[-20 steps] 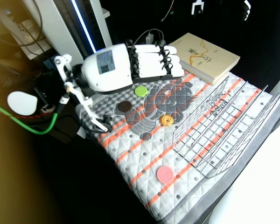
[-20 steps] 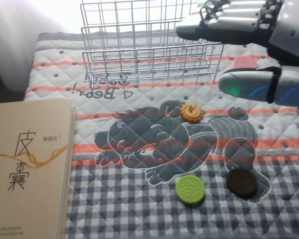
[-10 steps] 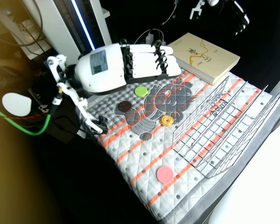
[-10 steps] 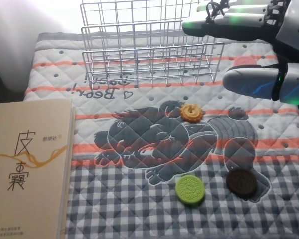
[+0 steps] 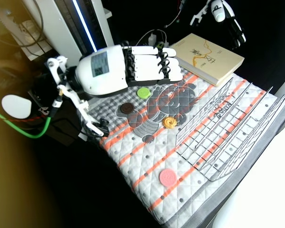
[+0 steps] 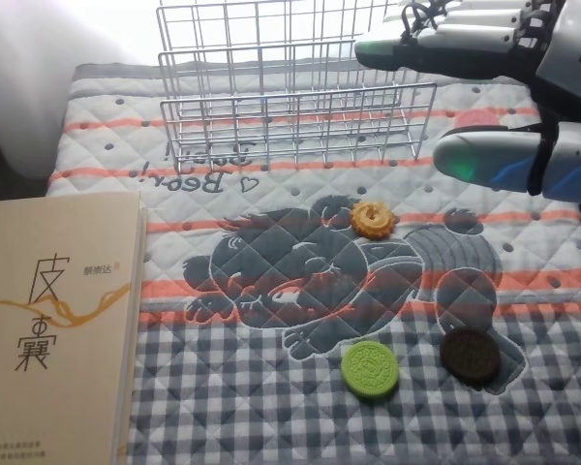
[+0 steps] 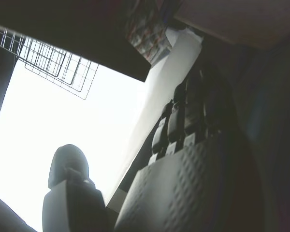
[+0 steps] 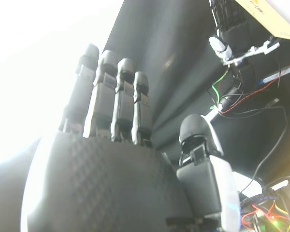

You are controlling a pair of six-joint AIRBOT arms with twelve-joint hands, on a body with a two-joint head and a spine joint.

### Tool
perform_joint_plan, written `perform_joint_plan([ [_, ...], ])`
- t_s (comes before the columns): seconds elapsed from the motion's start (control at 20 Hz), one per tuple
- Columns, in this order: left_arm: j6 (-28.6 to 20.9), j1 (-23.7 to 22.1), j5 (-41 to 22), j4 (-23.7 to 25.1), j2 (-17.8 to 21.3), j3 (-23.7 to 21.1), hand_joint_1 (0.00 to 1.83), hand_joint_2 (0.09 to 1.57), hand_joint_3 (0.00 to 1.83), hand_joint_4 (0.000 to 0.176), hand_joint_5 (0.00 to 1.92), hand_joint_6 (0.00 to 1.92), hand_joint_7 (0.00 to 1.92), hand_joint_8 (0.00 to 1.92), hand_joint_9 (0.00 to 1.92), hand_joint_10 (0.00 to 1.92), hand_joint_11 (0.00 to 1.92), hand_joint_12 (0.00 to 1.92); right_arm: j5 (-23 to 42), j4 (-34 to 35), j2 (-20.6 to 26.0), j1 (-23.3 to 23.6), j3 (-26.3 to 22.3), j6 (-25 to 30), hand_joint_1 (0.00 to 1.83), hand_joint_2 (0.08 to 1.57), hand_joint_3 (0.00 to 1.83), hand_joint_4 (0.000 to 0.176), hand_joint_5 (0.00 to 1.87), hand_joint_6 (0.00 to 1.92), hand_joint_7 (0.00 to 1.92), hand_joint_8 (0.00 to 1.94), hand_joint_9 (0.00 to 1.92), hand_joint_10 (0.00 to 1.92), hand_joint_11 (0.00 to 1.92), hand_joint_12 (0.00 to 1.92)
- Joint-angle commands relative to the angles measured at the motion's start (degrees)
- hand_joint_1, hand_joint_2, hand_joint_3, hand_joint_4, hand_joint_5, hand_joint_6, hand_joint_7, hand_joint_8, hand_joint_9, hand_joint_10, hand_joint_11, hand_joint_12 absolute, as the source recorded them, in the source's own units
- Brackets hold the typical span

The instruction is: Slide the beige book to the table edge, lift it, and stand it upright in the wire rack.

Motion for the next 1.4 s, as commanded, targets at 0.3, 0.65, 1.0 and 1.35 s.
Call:
perform_joint_plan([
  [0.3, -1.1, -2.0, -0.2, 1.6, -1.4, 1.8, 0.30, 0.84, 0.00, 0.112, 0.01, 0.00, 0.11, 0.00, 0.13, 0.00, 0.00, 0.72, 6.4, 3.1, -0.2, -0.2, -0.1, 0.1, 0.00, 1.35, 0.00, 0.000, 0.37, 0.01, 0.41, 0.00, 0.37, 0.00, 0.33, 0.01],
  [0.65, -2.8, -3.9, 4.3, 6.4, -2.8, 3.0, 0.29, 0.84, 0.00, 0.079, 0.03, 0.00, 0.13, 0.00, 0.16, 0.01, 0.00, 0.83, 6.4, 3.2, -0.2, -0.5, -0.1, 0.1, 0.01, 1.35, 0.00, 0.000, 0.38, 0.00, 0.43, 0.01, 0.43, 0.02, 0.40, 0.03],
  [1.0, -3.9, -4.2, 5.2, 7.7, -3.0, 3.5, 0.25, 0.84, 0.00, 0.079, 0.03, 0.00, 0.10, 0.01, 0.17, 0.00, 0.00, 1.03, 6.4, 3.3, -0.5, -0.9, 0.0, 0.1, 0.00, 1.35, 0.00, 0.001, 0.40, 0.00, 0.48, 0.00, 0.47, 0.00, 0.41, 0.00],
  [1.35, -6.2, -4.5, 2.7, 7.9, -3.0, 3.9, 0.17, 1.13, 0.01, 0.000, 0.83, 0.02, 0.66, 0.02, 0.48, 0.01, 0.00, 0.73, 6.4, 3.5, -0.6, -1.3, 0.2, 0.1, 0.00, 1.35, 0.00, 0.004, 0.41, 0.00, 0.49, 0.00, 0.49, 0.01, 0.45, 0.02],
])
